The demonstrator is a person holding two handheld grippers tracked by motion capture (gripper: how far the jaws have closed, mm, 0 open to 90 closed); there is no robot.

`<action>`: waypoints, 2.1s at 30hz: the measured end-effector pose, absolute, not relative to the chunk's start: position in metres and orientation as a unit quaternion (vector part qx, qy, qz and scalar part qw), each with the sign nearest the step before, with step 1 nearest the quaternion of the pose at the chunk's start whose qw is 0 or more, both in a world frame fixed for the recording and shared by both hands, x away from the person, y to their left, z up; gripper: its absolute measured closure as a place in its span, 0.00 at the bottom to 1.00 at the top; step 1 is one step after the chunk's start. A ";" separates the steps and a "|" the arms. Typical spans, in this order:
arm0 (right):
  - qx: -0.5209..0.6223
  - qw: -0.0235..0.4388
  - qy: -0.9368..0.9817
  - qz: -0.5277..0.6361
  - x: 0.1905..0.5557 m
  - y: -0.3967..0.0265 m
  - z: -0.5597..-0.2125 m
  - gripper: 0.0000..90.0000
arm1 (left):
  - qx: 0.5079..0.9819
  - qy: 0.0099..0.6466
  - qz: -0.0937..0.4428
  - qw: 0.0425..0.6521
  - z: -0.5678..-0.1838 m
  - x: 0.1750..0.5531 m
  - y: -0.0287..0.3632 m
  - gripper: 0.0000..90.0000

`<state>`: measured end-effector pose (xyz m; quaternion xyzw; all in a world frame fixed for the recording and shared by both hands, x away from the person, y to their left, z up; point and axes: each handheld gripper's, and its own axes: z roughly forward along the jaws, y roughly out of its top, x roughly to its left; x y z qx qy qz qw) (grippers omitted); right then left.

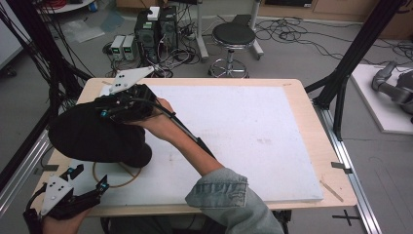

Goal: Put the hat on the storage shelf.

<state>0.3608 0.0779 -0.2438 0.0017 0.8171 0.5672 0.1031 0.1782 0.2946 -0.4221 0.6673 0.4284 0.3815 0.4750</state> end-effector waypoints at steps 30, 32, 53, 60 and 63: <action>0.142 0.191 0.774 0.587 0.378 -0.040 -0.240 0.39 | 0.667 0.429 0.382 0.474 -0.423 0.182 0.292 0.21; 0.151 0.196 0.772 0.586 0.379 -0.046 -0.241 0.37 | 0.667 0.429 0.382 0.474 -0.422 0.182 0.292 0.21; 0.285 0.264 0.720 0.574 0.373 -0.161 -0.256 0.14 | 0.663 0.433 0.388 0.472 -0.422 0.183 0.294 0.21; 0.319 0.274 0.707 0.569 0.365 -0.197 -0.267 0.14 | 0.659 0.438 0.392 0.470 -0.423 0.185 0.296 0.21; 0.331 0.280 0.700 0.568 0.361 -0.212 -0.272 0.14 | 0.659 0.439 0.392 0.469 -0.423 0.187 0.296 0.21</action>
